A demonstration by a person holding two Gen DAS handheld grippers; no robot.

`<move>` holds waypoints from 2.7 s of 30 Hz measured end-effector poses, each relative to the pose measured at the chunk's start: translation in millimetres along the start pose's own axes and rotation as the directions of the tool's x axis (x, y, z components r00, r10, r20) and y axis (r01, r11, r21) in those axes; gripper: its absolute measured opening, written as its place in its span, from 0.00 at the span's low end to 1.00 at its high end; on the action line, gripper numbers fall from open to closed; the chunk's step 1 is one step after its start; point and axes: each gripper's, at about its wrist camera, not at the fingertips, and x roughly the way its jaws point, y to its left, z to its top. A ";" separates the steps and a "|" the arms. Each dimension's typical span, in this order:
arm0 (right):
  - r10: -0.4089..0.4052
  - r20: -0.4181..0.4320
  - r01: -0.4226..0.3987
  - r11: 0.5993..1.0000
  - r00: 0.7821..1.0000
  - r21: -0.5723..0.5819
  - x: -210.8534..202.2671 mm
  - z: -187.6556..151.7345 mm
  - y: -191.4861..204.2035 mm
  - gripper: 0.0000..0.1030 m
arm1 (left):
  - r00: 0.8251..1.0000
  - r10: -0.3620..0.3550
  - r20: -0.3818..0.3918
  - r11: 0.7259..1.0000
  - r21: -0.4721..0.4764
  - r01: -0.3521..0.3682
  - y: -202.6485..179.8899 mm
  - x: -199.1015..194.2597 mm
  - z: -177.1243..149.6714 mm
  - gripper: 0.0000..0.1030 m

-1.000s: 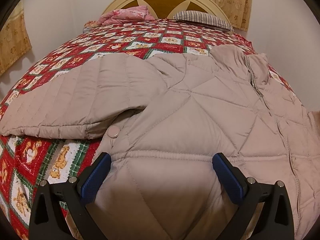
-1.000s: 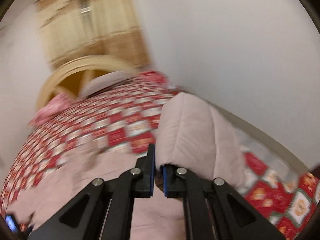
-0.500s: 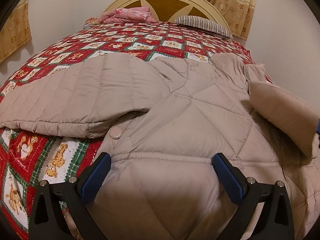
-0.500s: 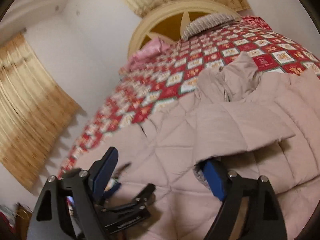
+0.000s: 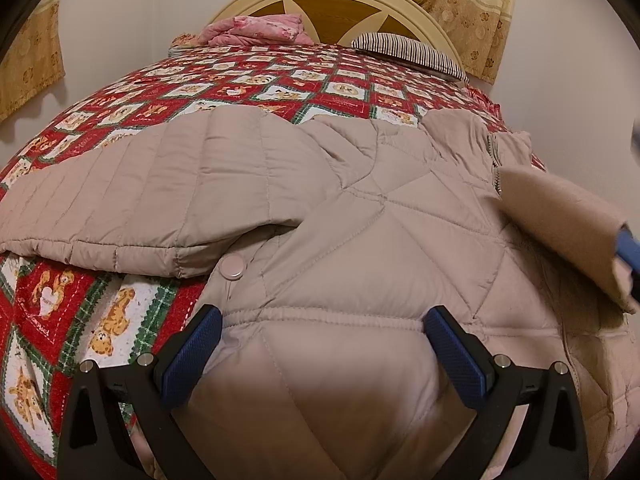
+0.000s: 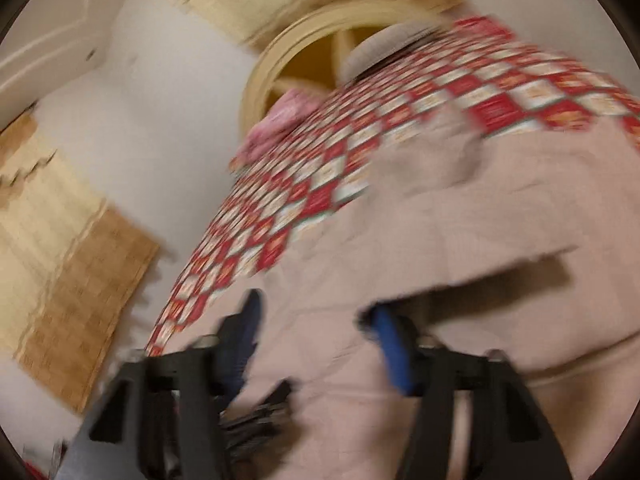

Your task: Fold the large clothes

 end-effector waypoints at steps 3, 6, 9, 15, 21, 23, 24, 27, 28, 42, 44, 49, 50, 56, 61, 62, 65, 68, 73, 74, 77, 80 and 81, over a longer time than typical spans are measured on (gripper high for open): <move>0.084 -0.101 -0.083 0.996 0.991 0.018 33.0 -12.9 22.9 0.93 | 1.000 -0.004 0.001 1.000 -0.005 0.004 0.7 -0.4 -0.1 0.99; 0.151 -0.144 -0.135 0.984 0.978 0.113 41.2 -25.1 10.3 0.93 | 1.000 -0.003 0.001 1.000 -0.005 0.003 0.7 -0.2 0.2 0.99; 0.229 -0.165 -0.176 0.943 0.959 0.281 29.1 -37.6 -25.2 0.93 | 1.000 -0.003 0.000 1.000 -0.004 0.003 0.9 -0.4 0.1 0.99; 0.080 -0.101 -0.056 0.974 0.992 0.220 -26.6 -46.5 -45.2 0.89 | 1.000 -0.004 0.001 1.000 -0.005 0.004 1.3 -0.6 0.4 0.99; -0.285 0.113 0.289 0.957 0.952 -0.023 -58.5 -5.8 -30.3 0.56 | 1.000 -0.014 0.006 1.000 -0.016 0.015 3.9 -1.6 -0.1 0.99; -0.424 0.172 0.436 0.899 0.889 -0.040 -58.2 6.9 -43.4 0.54 | 1.000 -0.013 0.005 1.000 -0.015 0.013 4.1 -1.5 -0.8 0.99; -0.480 0.176 0.495 0.867 0.859 -0.050 -52.1 14.5 -56.1 0.53 | 1.000 -0.009 0.004 1.000 -0.012 0.009 3.3 -1.0 -0.8 0.99; -0.582 0.051 0.585 0.809 0.811 -0.055 -26.0 25.5 -110.1 0.23 | 1.000 -0.006 0.003 1.000 -0.009 0.006 2.7 -0.4 -0.8 0.99; -0.611 0.005 0.611 0.791 0.792 -0.037 -20.4 21.1 -129.8 0.10 | 1.000 -0.005 0.002 1.000 -0.008 0.005 2.4 -0.4 -0.8 0.99; -0.575 0.150 0.579 0.815 0.804 0.019 -75.8 -11.1 -111.5 0.38 | 0.981 0.125 0.150 0.992 -0.033 -0.121 13.8 -52.1 -2.3 0.99; -0.537 0.173 0.549 0.836 0.826 -0.027 -75.7 -17.3 -89.8 0.56 | 0.967 0.138 0.213 0.990 -0.019 -0.138 4.4 -66.4 3.8 0.99; -0.479 0.104 0.488 0.868 0.872 -0.096 -33.6 -29.3 -79.4 0.56 | 0.964 0.156 0.216 0.979 0.100 -0.180 -33.6 -51.1 30.4 0.99; -0.483 0.084 0.490 0.867 0.871 -0.094 -26.8 -32.7 -82.9 0.56 | 0.967 0.172 0.190 0.974 0.110 -0.195 -38.2 -38.1 32.9 0.99; -0.474 0.023 0.474 0.877 0.880 -0.084 -12.1 -43.0 -97.3 0.65 | 0.989 0.137 0.051 0.990 -0.027 -0.136 11.6 -13.4 33.6 0.99; -0.463 0.029 0.464 0.882 0.886 -0.082 -14.3 -46.2 -96.7 0.69 | 0.941 0.312 0.130 0.920 -0.289 -0.265 119.2 -57.3 43.1 0.99; -0.459 0.030 0.460 0.884 0.888 -0.080 -14.6 -46.2 -97.3 0.70 | 0.923 0.364 0.124 0.881 -0.368 -0.298 147.9 -64.0 44.8 0.99; -0.451 0.031 0.452 0.889 0.892 -0.071 -15.7 -48.2 -97.3 0.71 | 0.879 0.475 0.047 0.746 -0.551 -0.373 220.7 -70.7 46.5 0.99; -0.451 0.028 0.452 0.889 0.892 -0.070 -14.8 -48.3 -97.4 0.72 | 0.858 0.511 -0.047 0.626 -0.664 -0.409 282.4 -59.2 42.1 0.99; -0.458 0.021 0.458 0.885 0.889 -0.079 -12.1 -48.5 -96.3 0.74 | 0.885 0.443 -0.144 0.602 -0.683 -0.413 318.9 -19.6 44.3 0.71; -0.458 0.021 0.458 0.885 0.889 -0.079 -12.1 -48.6 -96.4 0.74 | 0.877 0.464 -0.122 0.602 -0.683 -0.414 317.2 -19.5 47.7 0.68; -0.456 0.022 0.456 0.887 0.890 -0.076 -12.1 -48.8 -96.6 0.74 | 0.902 0.424 -0.084 0.623 -0.696 -0.357 315.4 -15.3 50.7 0.47; -0.455 0.021 0.455 0.887 0.891 -0.075 -12.0 -48.4 -96.9 0.74 | 0.900 0.432 -0.057 0.638 -0.686 -0.349 314.1 -14.1 48.5 0.33; -0.453 0.021 0.453 0.888 0.892 -0.075 -12.0 -48.1 -97.3 0.74 | 0.901 0.432 -0.049 0.651 -0.674 -0.349 312.9 -13.8 48.5 0.22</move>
